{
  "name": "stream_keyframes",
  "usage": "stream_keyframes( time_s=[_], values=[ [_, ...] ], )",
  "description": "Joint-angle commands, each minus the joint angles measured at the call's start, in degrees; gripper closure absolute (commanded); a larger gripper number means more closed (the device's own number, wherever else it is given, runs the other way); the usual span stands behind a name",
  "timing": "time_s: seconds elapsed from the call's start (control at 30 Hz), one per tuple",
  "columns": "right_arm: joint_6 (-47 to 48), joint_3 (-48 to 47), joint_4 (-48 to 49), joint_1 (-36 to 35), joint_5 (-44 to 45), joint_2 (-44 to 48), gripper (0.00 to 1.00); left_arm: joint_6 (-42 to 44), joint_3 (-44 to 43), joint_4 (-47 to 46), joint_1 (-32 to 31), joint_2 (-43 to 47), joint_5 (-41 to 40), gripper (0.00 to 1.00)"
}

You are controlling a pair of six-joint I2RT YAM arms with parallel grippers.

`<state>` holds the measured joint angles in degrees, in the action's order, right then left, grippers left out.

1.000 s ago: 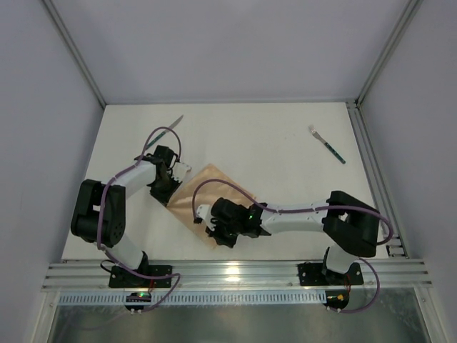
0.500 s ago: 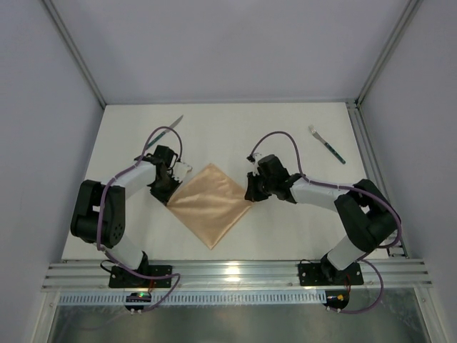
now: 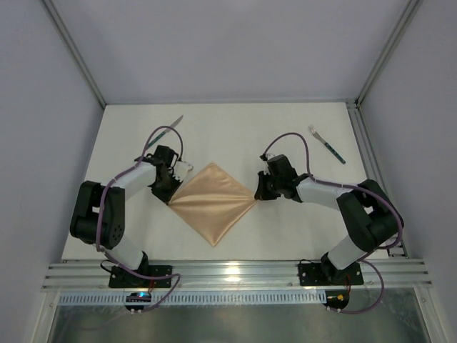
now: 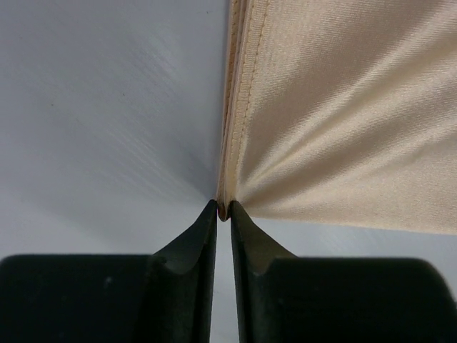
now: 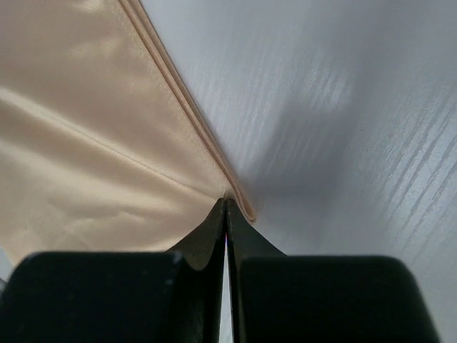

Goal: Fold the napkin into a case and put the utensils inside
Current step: Smooth out the square-folded napkin at the center of the board.

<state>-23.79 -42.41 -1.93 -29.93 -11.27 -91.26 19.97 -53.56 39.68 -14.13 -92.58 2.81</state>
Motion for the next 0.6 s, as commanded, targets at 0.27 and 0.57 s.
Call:
stream_keyframes(
  time_s=[0.27,0.57],
  values=[
    [3.2,-1.1,-1.2,-4.5,-3.7,10.2,0.96,-1.4,-4.8,3.6,0.2,9.9,5.9,0.68],
    [-1.3,3.7,0.8,-4.5,-5.4,5.4,0.96,-0.7,2.0,-0.5,-3.2,8.4,-0.1,0.76]
  ],
)
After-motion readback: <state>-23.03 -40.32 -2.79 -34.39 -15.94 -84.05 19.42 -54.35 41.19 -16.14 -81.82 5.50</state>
